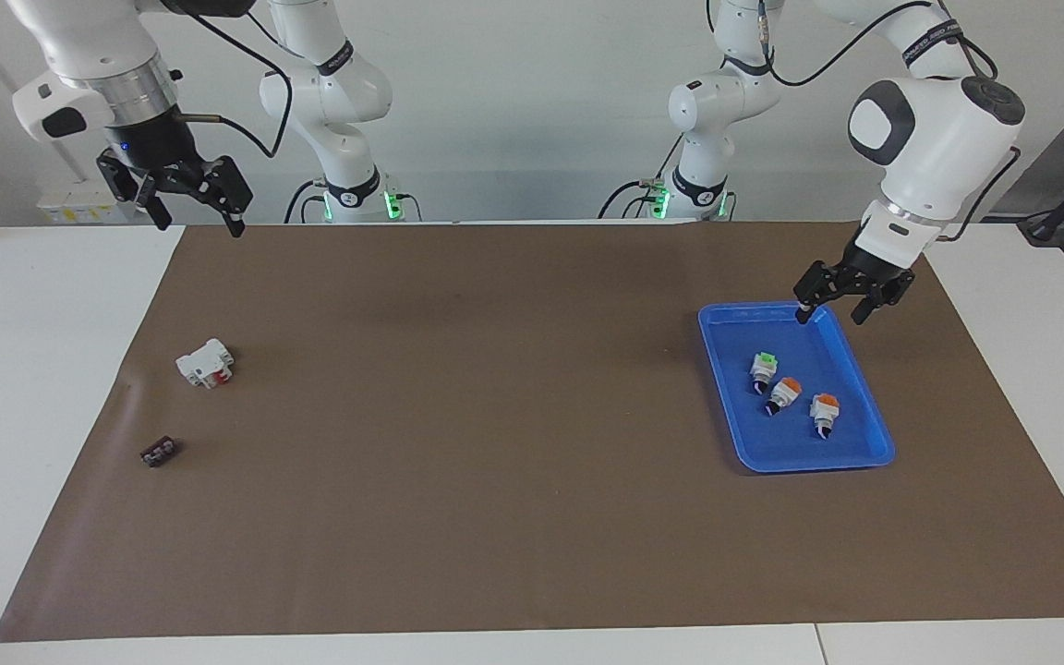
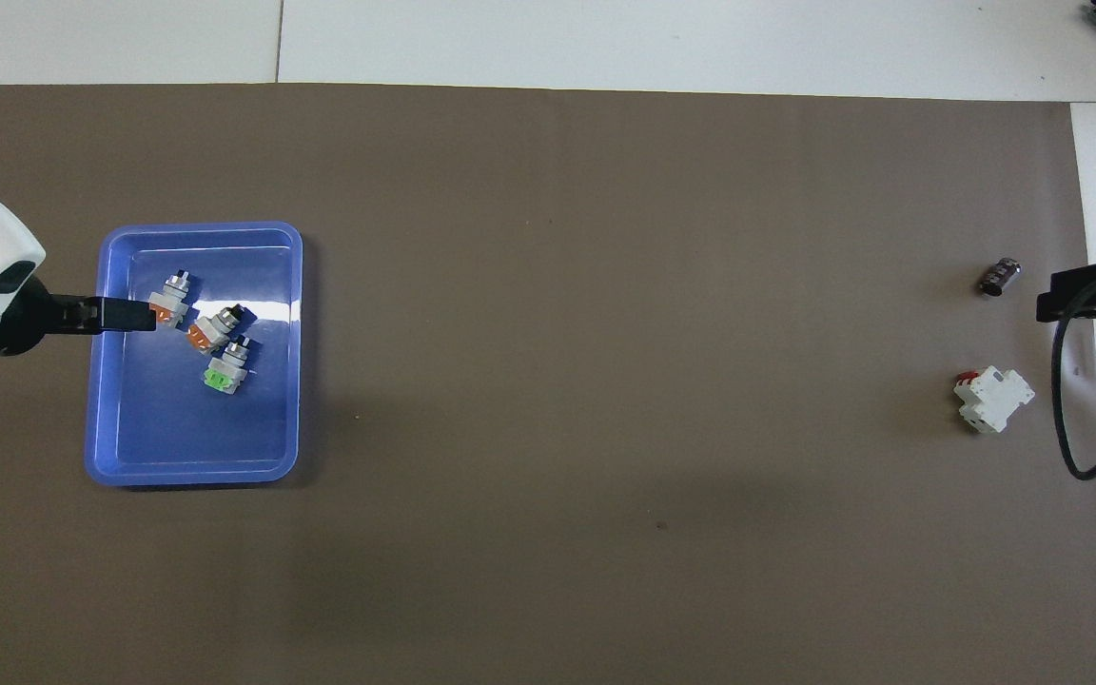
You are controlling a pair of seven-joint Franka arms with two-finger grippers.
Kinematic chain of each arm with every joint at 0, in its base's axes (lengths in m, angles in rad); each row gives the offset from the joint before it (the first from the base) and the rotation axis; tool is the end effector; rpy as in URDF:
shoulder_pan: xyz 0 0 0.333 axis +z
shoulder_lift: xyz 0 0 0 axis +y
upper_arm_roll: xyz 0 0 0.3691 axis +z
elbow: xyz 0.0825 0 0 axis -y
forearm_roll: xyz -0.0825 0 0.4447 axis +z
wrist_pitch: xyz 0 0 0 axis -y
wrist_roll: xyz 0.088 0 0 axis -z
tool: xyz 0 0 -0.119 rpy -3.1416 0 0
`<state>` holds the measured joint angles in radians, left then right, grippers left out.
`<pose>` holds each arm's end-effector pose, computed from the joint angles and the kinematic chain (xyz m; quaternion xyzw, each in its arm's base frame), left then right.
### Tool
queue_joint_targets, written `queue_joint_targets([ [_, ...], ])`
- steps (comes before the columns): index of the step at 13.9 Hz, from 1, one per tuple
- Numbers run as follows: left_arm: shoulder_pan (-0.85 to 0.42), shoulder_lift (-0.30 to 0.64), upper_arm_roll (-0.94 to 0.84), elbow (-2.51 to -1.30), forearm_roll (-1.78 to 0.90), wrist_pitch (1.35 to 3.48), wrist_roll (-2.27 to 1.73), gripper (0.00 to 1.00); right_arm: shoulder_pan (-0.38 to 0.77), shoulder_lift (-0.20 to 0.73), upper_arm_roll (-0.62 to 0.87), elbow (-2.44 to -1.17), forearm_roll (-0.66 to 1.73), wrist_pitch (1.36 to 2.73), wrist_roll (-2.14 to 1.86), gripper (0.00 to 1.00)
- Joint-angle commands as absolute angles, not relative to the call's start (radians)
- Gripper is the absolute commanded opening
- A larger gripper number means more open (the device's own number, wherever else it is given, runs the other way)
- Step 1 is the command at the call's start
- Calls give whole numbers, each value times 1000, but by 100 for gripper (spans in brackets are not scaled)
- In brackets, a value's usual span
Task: Turn and place switch with both arms
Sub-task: 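Lower the switch into the blue tray while the right gripper withdraws, then open the left gripper and release the switch in the tray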
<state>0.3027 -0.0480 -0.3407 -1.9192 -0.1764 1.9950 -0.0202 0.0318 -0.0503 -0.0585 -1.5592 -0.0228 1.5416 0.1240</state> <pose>0.6158 -0.0393 0.5448 0.9951 0.0222 0.0583 0.0761 0.5941 -0.0197 0.6995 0.9969 -0.0758 0.0168 0.0091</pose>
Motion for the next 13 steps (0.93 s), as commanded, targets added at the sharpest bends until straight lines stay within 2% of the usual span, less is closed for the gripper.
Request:
queue_joint_targets([
  [1, 223, -38, -336, -1818, -178, 1880, -165, 100, 21, -51, -43, -1575, -31, 1555, 106, 100],
  [4, 212, -34, -342, -1637, -80, 1609, -167, 100, 48, -49, -43, -1559, -78, 1470, 87, 100],
  [8, 86, -6, -341, -1448, 26, 1352, -167, 100, 44, -44, -44, -1531, -61, 1408, 48, 100],
  [11, 19, 6, -341, -1376, 32, 1258, -211, 100, 48, -51, -44, -1549, -58, 1411, 52, 100],
  [13, -24, 6, -341, -1370, 32, 1259, -284, 100, 48, -58, -44, -1565, -57, 1413, 52, 100],
])
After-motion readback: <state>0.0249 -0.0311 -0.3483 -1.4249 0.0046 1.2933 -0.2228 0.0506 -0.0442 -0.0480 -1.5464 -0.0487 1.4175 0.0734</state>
